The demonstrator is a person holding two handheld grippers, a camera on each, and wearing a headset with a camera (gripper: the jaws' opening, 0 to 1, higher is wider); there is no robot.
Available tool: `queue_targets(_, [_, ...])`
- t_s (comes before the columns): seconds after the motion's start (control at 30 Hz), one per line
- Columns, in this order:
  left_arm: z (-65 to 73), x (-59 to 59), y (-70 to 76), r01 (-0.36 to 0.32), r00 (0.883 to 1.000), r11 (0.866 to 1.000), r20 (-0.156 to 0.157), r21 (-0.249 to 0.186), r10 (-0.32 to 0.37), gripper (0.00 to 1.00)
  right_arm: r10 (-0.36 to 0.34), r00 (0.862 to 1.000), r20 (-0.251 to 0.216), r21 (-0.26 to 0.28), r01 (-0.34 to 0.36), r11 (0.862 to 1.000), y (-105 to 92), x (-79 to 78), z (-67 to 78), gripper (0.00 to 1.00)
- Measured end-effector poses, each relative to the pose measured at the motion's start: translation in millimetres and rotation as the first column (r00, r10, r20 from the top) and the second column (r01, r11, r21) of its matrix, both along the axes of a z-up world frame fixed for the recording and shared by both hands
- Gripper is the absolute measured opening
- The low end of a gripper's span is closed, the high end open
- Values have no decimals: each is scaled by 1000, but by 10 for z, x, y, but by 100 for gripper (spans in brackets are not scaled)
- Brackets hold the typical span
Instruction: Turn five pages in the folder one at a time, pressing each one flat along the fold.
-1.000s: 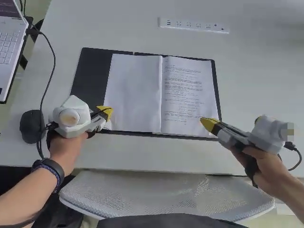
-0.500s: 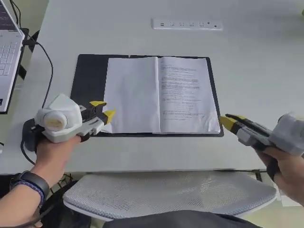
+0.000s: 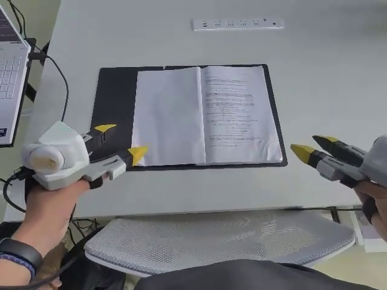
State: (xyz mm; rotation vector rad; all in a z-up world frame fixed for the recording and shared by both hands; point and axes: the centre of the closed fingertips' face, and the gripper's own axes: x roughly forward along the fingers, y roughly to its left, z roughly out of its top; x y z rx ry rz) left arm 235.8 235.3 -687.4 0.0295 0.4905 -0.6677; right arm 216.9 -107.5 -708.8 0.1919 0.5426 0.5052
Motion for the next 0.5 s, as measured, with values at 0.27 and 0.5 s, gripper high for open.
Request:
queue_targets(0.27, [70, -18, 71, -44, 999, 999, -5, -10, 44, 69, -3, 1000, 4, -10, 3, 1000, -111, -57, -22, 55])
queue_targets(0.5, [90, 17, -36, -27, 999, 1000, -18, -2, 27, 71, -12, 1000, -4, 2, 12, 1000, -179, -87, -64, 61])
